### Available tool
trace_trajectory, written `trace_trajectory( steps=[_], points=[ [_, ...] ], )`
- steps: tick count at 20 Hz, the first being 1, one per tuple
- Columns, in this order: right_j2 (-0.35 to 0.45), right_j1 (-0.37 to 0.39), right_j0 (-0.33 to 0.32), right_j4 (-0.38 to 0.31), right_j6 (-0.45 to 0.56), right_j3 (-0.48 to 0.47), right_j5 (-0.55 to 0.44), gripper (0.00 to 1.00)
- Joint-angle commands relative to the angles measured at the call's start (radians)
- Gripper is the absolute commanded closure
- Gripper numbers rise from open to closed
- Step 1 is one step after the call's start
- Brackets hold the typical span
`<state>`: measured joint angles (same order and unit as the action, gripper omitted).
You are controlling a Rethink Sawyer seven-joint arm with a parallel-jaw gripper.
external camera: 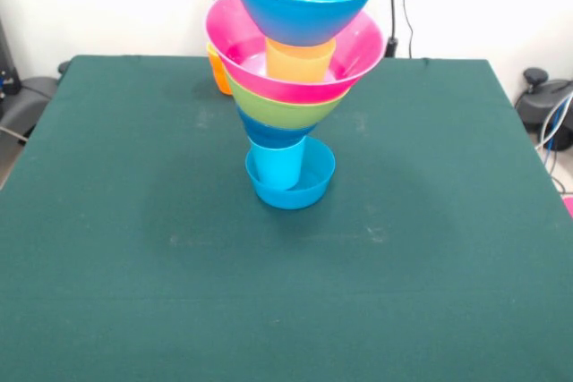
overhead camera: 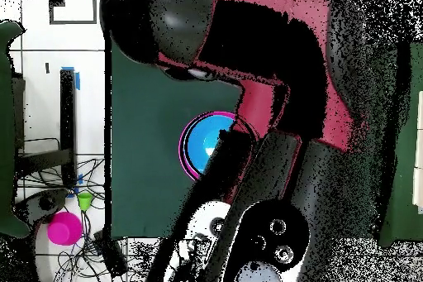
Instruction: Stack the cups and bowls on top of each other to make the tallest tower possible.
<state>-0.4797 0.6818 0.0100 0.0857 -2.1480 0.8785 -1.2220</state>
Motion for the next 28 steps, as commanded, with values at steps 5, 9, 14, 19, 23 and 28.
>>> trace_trajectory(
  steps=[5,9,14,19,23,28],
  points=[
    [0.111,0.035,0.022,-0.093,0.139,0.186,0.076,1.0],
    [0.118,0.031,0.02,-0.096,0.13,0.189,0.077,1.0],
    [0.117,0.031,0.028,-0.105,0.112,0.216,0.115,1.0],
    [0.116,0.032,0.035,-0.107,0.103,0.235,0.14,1.0],
    [0.112,0.033,0.041,-0.109,0.095,0.243,0.149,1.0],
    [0.109,0.037,0.047,-0.108,0.083,0.253,0.146,1.0]
  ],
)
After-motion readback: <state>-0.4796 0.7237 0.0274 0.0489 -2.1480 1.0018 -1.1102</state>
